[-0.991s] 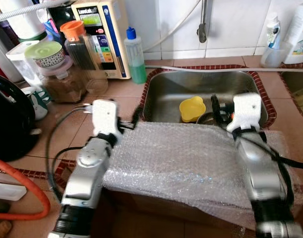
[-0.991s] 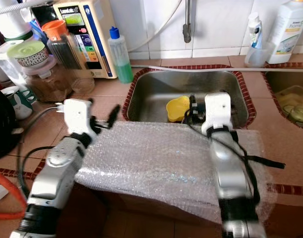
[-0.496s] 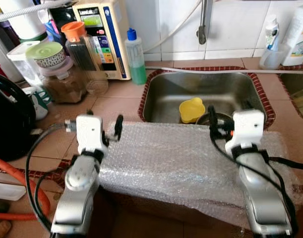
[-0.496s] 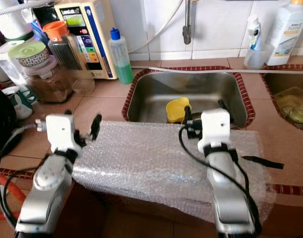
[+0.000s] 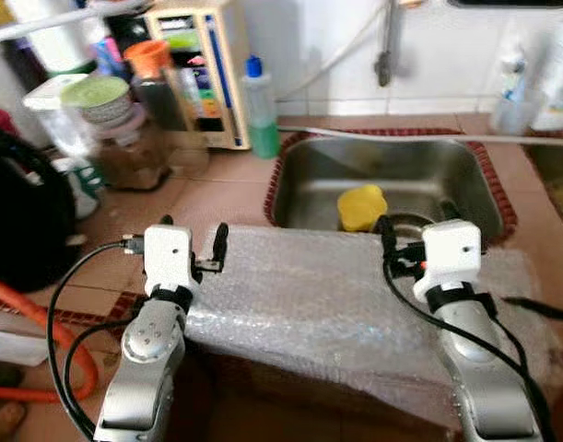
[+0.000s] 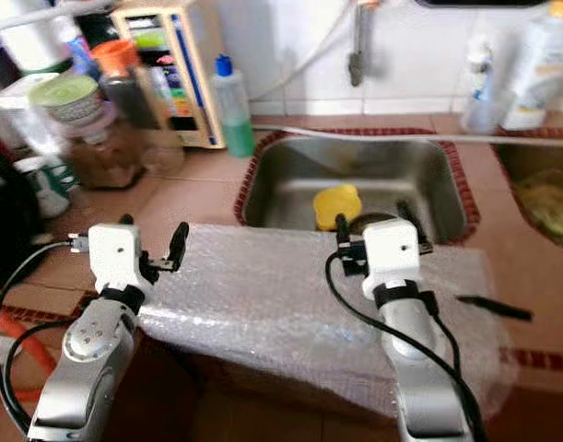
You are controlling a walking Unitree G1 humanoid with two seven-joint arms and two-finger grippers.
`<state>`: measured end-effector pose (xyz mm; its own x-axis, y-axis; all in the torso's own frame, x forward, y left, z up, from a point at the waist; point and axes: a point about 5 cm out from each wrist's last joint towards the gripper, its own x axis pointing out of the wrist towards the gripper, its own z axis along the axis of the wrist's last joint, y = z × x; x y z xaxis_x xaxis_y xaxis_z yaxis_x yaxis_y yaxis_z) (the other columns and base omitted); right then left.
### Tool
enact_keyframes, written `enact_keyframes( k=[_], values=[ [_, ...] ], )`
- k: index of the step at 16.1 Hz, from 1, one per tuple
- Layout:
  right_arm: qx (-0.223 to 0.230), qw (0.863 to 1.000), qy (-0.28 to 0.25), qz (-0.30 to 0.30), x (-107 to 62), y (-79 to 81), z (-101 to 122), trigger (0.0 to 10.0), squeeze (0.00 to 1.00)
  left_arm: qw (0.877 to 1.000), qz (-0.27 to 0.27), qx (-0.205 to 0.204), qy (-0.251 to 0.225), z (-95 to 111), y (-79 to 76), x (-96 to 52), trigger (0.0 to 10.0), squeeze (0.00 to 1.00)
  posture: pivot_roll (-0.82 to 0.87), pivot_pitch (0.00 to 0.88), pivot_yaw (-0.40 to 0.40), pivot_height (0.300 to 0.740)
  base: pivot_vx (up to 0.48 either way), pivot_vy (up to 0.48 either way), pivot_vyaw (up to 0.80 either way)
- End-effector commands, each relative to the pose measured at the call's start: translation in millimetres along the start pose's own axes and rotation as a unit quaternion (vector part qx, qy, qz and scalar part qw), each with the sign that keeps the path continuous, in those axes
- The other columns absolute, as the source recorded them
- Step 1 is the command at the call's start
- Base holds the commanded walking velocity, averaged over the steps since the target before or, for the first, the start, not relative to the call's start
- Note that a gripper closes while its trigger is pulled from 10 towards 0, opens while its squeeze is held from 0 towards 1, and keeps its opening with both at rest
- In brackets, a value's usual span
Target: Kitchen organization
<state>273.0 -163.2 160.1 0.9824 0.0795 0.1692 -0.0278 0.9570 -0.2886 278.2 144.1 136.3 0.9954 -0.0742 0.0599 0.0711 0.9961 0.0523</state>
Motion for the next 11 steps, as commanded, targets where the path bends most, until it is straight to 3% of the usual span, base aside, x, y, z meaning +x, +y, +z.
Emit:
enact_keyframes(
  k=[1,5,7,11],
  values=[
    [0.0,1.0,-0.009,0.009,1.6,2.6,7.2,10.0,0.0,1.0,0.0,0.007,-0.01,5.6,1.4,-0.7,10.0,0.0,-0.3,0.018,0.143,0.74,0.0,0.0,0.8],
    [0.006,1.0,-0.003,0.01,3.4,2.1,6.2,10.0,0.0,1.0,0.004,0.024,0.006,2.3,-1.8,-1.4,10.0,0.0,-0.3,0.019,0.142,0.74,0.0,0.0,0.7],
    [0.012,1.0,-0.002,0.007,4.7,1.2,6.1,10.0,0.0,1.0,-0.023,-0.004,0.003,2.5,-5.3,-1.1,10.0,0.0,-0.3,0.018,0.141,0.74,0.0,0.0,0.0],
    [0.014,1.0,0.005,0.009,5.5,2.1,4.5,10.0,0.0,0.999,-0.029,0.007,0.013,-0.4,-6.8,-1.1,10.0,0.0,-0.3,0.015,0.141,0.74,0.0,0.0,0.0]
  ],
)
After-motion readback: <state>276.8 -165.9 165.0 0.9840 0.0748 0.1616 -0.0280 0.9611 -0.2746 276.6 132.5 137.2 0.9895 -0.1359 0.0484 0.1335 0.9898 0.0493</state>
